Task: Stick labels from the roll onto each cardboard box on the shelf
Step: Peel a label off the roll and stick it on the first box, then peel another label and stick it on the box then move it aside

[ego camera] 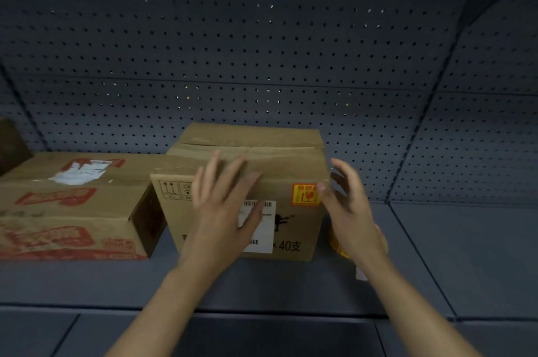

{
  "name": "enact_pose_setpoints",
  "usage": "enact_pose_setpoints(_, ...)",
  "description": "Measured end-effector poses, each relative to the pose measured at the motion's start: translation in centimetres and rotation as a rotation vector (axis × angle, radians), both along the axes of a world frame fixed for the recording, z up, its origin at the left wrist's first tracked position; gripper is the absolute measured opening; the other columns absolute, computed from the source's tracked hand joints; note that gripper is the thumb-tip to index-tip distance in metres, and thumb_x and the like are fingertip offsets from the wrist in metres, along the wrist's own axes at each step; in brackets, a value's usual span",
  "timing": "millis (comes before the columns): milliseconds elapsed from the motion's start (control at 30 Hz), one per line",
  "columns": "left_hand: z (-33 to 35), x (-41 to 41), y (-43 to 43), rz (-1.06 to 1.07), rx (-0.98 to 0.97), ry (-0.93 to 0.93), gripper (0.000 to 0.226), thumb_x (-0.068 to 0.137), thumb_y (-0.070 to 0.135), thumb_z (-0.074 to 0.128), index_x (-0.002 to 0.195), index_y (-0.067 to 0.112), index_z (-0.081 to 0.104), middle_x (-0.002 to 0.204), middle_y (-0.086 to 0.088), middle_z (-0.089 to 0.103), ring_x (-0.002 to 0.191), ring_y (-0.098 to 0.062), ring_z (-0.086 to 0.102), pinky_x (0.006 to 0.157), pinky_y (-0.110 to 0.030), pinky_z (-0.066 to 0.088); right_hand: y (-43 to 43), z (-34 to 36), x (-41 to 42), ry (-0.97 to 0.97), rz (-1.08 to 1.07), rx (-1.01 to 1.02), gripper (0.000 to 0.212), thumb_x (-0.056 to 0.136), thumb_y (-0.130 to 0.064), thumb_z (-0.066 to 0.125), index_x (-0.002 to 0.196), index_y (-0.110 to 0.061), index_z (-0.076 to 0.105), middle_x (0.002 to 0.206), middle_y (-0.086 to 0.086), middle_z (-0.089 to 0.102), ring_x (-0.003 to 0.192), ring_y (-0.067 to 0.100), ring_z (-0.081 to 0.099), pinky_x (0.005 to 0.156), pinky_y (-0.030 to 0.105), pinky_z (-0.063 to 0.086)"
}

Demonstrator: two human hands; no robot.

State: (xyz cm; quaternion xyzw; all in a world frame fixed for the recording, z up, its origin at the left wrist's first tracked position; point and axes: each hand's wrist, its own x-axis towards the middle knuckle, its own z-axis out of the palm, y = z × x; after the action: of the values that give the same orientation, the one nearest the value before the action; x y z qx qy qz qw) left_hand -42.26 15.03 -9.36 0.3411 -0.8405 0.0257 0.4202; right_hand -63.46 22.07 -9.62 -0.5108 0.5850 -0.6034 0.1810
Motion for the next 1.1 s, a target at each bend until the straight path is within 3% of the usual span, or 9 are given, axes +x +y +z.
enact_pose_setpoints(167, -1.4, 3.6, 1.3, 0.190, 0.282, 0.183, 0.061, 0.094, 0.043, 0.057, 0.148, 0.030, 0.035, 0.164, 0.002, 0.008, 0.151, -0.021, -0.007, 0.119, -0.051, 0.006, -0.7, -0.5, 0.2, -0.152, 0.092, 0.070, 0.081, 0.083, -0.063, 0.056, 0.154, -0.043, 0.020, 0.147, -0.031, 0.039, 0.136, -0.008, 0.035, 0.117, 0.039, 0.034)
enact_pose_setpoints(300, -2.1, 3.8, 1.6, 0.090, 0.544, 0.304, 0.087, 0.088, 0.058, 0.053, 0.157, 0.038, 0.005, 0.160, 0.022, -0.024, 0.149, -0.006, -0.019, 0.123, -0.051, 0.006, -0.2, -0.9, 2.0, -0.194, 0.147, 0.084, 0.075, 0.091, -0.048, 0.057, 0.155, -0.038, 0.021, 0.144, -0.027, 0.047, 0.135, -0.006, 0.042, 0.118, 0.040, 0.033)
enact_pose_setpoints(400, -2.3, 3.7, 1.2, 0.025, 0.646, 0.359, 0.091, 0.089, 0.066, 0.049, 0.154, 0.042, -0.011, 0.153, 0.030, -0.033, 0.146, 0.001, -0.024, 0.123, -0.051, 0.003, 1.6, -1.1, 3.8, -0.185, 0.172, 0.090, 0.073, 0.094, -0.045, 0.055, 0.155, -0.040, 0.016, 0.148, -0.030, 0.042, 0.138, -0.007, 0.036, 0.120, 0.040, 0.030)
enact_pose_setpoints(533, -1.7, 3.9, 1.0, -0.064, 0.751, 0.597, 0.104, 0.077, 0.076, 0.050, 0.156, 0.039, -0.007, 0.157, 0.031, -0.022, 0.142, 0.015, -0.015, 0.124, -0.038, 0.003, 4.3, -1.9, 7.5, -0.139, 0.211, 0.049, 0.076, 0.094, -0.051, 0.056, 0.155, -0.044, 0.010, 0.159, -0.025, 0.026, 0.147, -0.001, 0.022, 0.121, 0.045, 0.025)
enact_pose_setpoints(633, -1.2, 4.2, 1.0, -0.083, 0.817, 0.748, 0.109, 0.071, 0.077, 0.052, 0.157, 0.035, 0.000, 0.161, 0.026, -0.011, 0.144, 0.012, -0.005, 0.121, -0.028, 0.009, 6.0, -2.7, 10.6, -0.080, 0.191, 0.063, 0.086, 0.090, -0.047, 0.059, 0.153, -0.050, 0.000, 0.162, -0.028, 0.004, 0.151, 0.000, 0.005, 0.123, 0.048, 0.018)
enact_pose_setpoints(733, -1.1, 4.4, 0.5, -0.159, 0.850, 0.787, 0.104, 0.072, 0.077, 0.060, 0.154, 0.041, 0.007, 0.163, 0.019, 0.006, 0.149, -0.001, 0.012, 0.121, -0.035, 0.021, 8.1, -2.9, 13.3, -0.026, 0.134, 0.132, 0.096, 0.081, -0.056, 0.059, 0.143, -0.063, -0.015, 0.156, -0.036, -0.016, 0.145, -0.011, -0.013, 0.123, 0.036, 0.009)
enact_pose_setpoints(867, -0.1, 3.5, 0.1, -0.232, 0.873, 0.837, 0.099, 0.073, 0.053, 0.072, 0.151, 0.039, 0.014, 0.154, 0.008, 0.032, 0.133, -0.004, 0.042, 0.098, -0.021, 0.044, 9.1, -3.1, 14.2, 0.114, 0.083, 0.166, 0.095, 0.073, -0.067, 0.049, 0.135, -0.069, -0.023, 0.148, -0.040, -0.030, 0.140, -0.013, -0.027, 0.117, 0.026, 0.003)
enact_pose_setpoints(1000, 0.3, 3.1, -0.3, -0.269, 0.873, 0.872, 0.096, 0.075, 0.042, 0.070, 0.151, 0.034, 0.012, 0.149, 0.003, 0.036, 0.129, -0.010, 0.046, 0.095, -0.022, 0.045, 9.2, -3.2, 12.7, 0.182, 0.047, 0.146, 0.083, 0.080, -0.064, 0.050, 0.140, -0.070, -0.006, 0.154, -0.037, -0.014, 0.144, -0.012, -0.012, 0.112, 0.015, 0.009)
enact_pose_setpoints(1100, 0.3, 3.5, 0.0, -0.262, 0.887, 0.875, 0.098, 0.075, 0.047, 0.070, 0.153, 0.037, 0.011, 0.152, 0.005, 0.034, 0.134, -0.012, 0.042, 0.100, -0.025, 0.042, 8.8, -2.6, 10.3, 0.114, -0.046, 0.058, 0.058, 0.085, -0.061, 0.047, 0.141, -0.059, 0.031, 0.151, -0.026, 0.026, 0.141, -0.010, 0.021, 0.109, 0.018, 0.025)
